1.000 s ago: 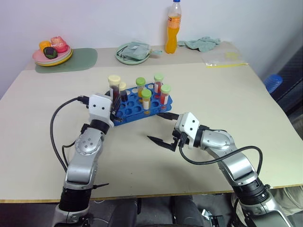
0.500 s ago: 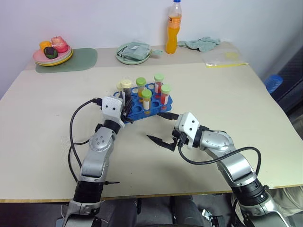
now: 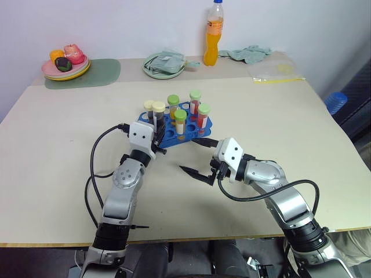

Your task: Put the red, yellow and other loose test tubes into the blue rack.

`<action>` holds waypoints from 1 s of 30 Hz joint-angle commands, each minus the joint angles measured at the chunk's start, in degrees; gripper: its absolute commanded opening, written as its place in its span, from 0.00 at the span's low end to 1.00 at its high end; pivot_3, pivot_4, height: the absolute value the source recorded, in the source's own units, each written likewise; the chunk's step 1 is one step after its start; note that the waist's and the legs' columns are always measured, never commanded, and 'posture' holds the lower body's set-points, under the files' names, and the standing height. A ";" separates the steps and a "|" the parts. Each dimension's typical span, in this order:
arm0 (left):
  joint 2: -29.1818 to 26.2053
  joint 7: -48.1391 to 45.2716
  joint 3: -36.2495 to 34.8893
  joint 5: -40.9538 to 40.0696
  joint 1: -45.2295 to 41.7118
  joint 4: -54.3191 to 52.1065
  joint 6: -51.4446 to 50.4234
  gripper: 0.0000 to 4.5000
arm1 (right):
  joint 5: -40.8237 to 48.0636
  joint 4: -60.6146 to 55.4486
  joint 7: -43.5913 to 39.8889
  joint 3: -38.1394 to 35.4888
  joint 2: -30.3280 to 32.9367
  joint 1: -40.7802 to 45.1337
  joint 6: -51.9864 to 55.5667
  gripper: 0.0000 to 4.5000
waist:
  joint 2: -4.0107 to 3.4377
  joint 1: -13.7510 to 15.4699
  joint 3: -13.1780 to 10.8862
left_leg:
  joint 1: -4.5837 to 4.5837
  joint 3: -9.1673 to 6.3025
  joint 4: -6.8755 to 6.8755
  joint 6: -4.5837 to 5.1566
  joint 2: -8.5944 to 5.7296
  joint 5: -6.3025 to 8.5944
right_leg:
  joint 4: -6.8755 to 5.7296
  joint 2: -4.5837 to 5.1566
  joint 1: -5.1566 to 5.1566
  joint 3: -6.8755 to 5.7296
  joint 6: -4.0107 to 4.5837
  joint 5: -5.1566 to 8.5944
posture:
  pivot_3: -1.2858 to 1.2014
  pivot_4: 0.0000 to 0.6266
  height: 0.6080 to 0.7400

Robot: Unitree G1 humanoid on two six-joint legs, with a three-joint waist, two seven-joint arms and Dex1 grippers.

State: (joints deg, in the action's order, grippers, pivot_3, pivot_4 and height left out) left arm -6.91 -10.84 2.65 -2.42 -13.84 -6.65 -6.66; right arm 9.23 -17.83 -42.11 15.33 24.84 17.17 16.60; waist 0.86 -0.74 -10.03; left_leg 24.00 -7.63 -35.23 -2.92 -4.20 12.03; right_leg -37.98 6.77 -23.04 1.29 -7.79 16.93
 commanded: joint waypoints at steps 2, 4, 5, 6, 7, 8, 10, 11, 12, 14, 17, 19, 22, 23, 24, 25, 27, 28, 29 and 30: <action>0.13 -0.27 -1.46 -1.75 1.23 -3.06 0.90 0.86 | 2.14 -1.51 0.86 -2.65 -1.06 1.19 0.60 1.00 | 0.00 -0.01 0.00 | 0.00 0.00 0.00 0.00 0.00 0.00 | 0.00 0.00 0.00 0.00 0.00 0.00 | 0.52 0.24 1.00; -1.10 -1.39 -3.67 -4.19 2.60 -6.46 -0.44 1.00 | 4.05 -2.63 0.76 -4.51 -0.87 1.71 2.29 1.00 | 0.00 -0.19 0.00 | 0.00 -0.01 0.00 0.00 0.01 0.00 | 0.00 0.00 0.00 0.00 0.00 0.00 | 0.52 0.24 1.00; -2.14 -2.16 -4.90 -5.40 3.46 -8.55 -1.46 1.00 | 5.06 -3.42 0.53 -5.64 -0.43 1.86 3.25 1.00 | 0.00 -0.26 0.00 | 0.00 -0.01 0.02 0.00 0.01 0.00 | 0.00 0.00 -0.01 0.01 0.00 0.00 | 0.52 0.24 1.00; -3.24 -3.08 -6.10 -6.77 4.32 -10.63 -2.67 1.00 | 6.20 -4.14 0.26 -6.94 0.16 1.92 4.25 1.00 | 0.00 -0.28 0.00 | 0.00 -0.03 0.02 0.00 0.02 0.00 | -0.01 -0.01 -0.02 0.00 0.00 0.00 | 0.52 0.24 1.00; -4.49 -3.93 -7.37 -8.22 5.21 -12.59 -3.96 1.00 | 7.46 -4.78 0.06 -8.51 0.83 1.92 5.36 1.00 | -0.01 -0.22 0.00 | 0.00 -0.03 0.03 0.00 0.04 0.00 | -0.01 -0.03 -0.04 0.00 0.00 0.00 | 0.52 0.24 1.00; -6.19 -5.09 -9.21 -10.18 6.27 -14.50 -5.58 1.00 | 8.81 -5.48 -0.14 -10.36 1.74 1.83 6.68 1.00 | -0.01 -0.14 0.00 | 0.00 -0.04 0.04 0.00 0.05 0.00 | -0.02 -0.03 -0.04 0.01 0.01 0.01 | 0.52 0.24 1.00; -10.27 -7.88 -13.52 -14.41 8.65 -17.33 -8.89 1.00 | 11.56 -6.97 -0.70 -14.13 4.17 1.21 9.35 1.00 | -0.02 -0.11 0.00 | 0.00 -0.05 0.03 0.01 0.05 0.01 | 0.00 -0.02 -0.02 0.01 0.01 0.00 | 0.52 0.24 1.00; -12.71 -9.63 -15.58 -16.09 10.08 -18.32 -10.13 1.00 | 12.56 -7.49 -1.10 -16.14 5.86 0.60 10.42 1.00 | -0.02 -0.08 0.00 | 0.00 -0.05 0.03 0.02 0.04 0.02 | 0.01 0.00 -0.02 0.02 0.01 0.01 | 0.52 0.24 1.00; -14.97 -11.18 -17.29 -17.22 11.46 -19.02 -11.16 1.00 | 13.36 -7.60 -1.76 -18.25 7.79 -0.15 11.11 1.00 | -0.02 -0.06 0.00 | 0.00 -0.04 0.04 0.03 0.04 0.02 | 0.02 0.00 -0.02 0.02 0.01 0.01 | 0.52 0.24 1.00; -20.16 -14.99 -21.82 -18.92 14.70 -18.31 -12.13 1.00 | 14.99 -6.85 -2.22 -23.51 11.85 -1.86 13.48 1.00 | -0.02 0.12 0.00 | -0.01 -0.02 0.04 0.04 0.04 0.03 | 0.04 -0.01 0.02 0.00 0.01 0.01 | 0.52 0.24 1.00; -24.49 -18.45 -25.76 -20.73 18.40 -16.70 -12.58 1.00 | 17.50 -3.85 -3.39 -30.73 16.39 -4.48 15.76 1.00 | -0.02 0.16 0.00 | -0.03 0.01 0.04 0.08 0.05 0.05 | 0.11 0.01 0.11 -0.02 0.02 0.02 | 0.52 0.24 1.00; -26.23 -20.22 -26.73 -21.11 19.94 -15.89 -12.56 1.00 | 18.12 -2.87 -4.80 -33.24 18.61 -6.56 15.85 1.00 | -0.02 0.23 0.00 | -0.15 0.01 0.05 0.11 0.06 0.07 | 0.20 0.01 0.29 -0.06 0.02 0.02 | 0.52 0.24 1.00; -28.53 -22.74 -27.55 -21.13 21.41 -14.81 -12.67 1.00 | 17.07 -1.10 -6.99 -35.78 21.67 -10.38 13.78 1.00 | -0.02 0.15 0.00 | -0.35 0.02 0.11 0.21 0.10 0.13 | 0.32 0.01 0.51 -0.09 0.03 0.03 | 0.52 0.24 1.00; -29.14 -23.05 -27.56 -20.74 21.37 -14.18 -12.38 1.00 | 16.67 -0.14 -7.05 -36.31 21.96 -11.34 13.03 1.00 | -0.02 0.13 0.00 | -0.37 0.03 0.12 0.23 0.11 0.14 | 0.38 0.01 0.55 -0.08 0.03 0.03 | 0.52 0.24 1.00; -29.64 -23.13 -27.76 -20.34 21.17 -13.23 -12.01 1.00 | 16.38 0.73 -6.76 -36.72 21.89 -12.20 12.49 1.00 | -0.02 0.11 0.00 | -0.39 0.04 0.12 0.23 0.11 0.15 | 0.40 0.01 0.59 -0.08 0.02 0.03 | 0.52 0.24 1.00; -29.76 -22.88 -27.93 -20.20 20.99 -12.79 -12.02 1.00 | 16.31 1.50 -6.67 -36.99 21.79 -12.78 12.09 1.00 | -0.02 0.07 0.00 | -0.44 0.04 0.13 0.24 0.12 0.15 | 0.42 0.01 0.65 -0.08 0.02 0.03 | 0.52 0.24 1.00; -29.46 -22.08 -28.05 -20.29 21.29 -13.34 -12.55 1.00 | 16.01 2.70 -6.94 -37.09 21.76 -13.69 10.84 1.00 | -0.05 0.00 0.00 | -0.49 0.06 0.15 0.24 0.13 0.15 | 0.43 0.01 0.66 -0.07 0.02 0.03 | 0.52 0.24 1.00; -29.39 -21.76 -28.05 -20.27 21.63 -13.79 -12.87 1.00 | 15.74 2.89 -6.76 -36.53 21.54 -13.73 10.30 1.00 | -0.05 -0.01 0.00 | -0.49 0.06 0.16 0.25 0.13 0.15 | 0.43 0.01 0.66 -0.07 0.02 0.03 | 0.52 0.24 1.00; -29.31 -21.49 -27.94 -20.21 21.86 -14.21 -13.08 1.00 | 15.52 3.12 -6.61 -36.03 21.35 -13.66 9.84 1.00 | -0.05 -0.04 0.00 | -0.49 0.06 0.16 0.25 0.14 0.16 | 0.43 0.01 0.66 -0.07 0.02 0.03 | 0.52 0.24 1.00; -29.25 -21.25 -27.83 -20.12 22.07 -14.50 -13.18 1.00 | 15.25 3.21 -6.29 -35.33 21.01 -13.46 9.46 1.00 | -0.05 -0.04 0.00 | -0.49 0.06 0.16 0.25 0.14 0.16 | 0.43 0.02 0.66 -0.05 0.02 0.03 | 0.52 0.24 1.00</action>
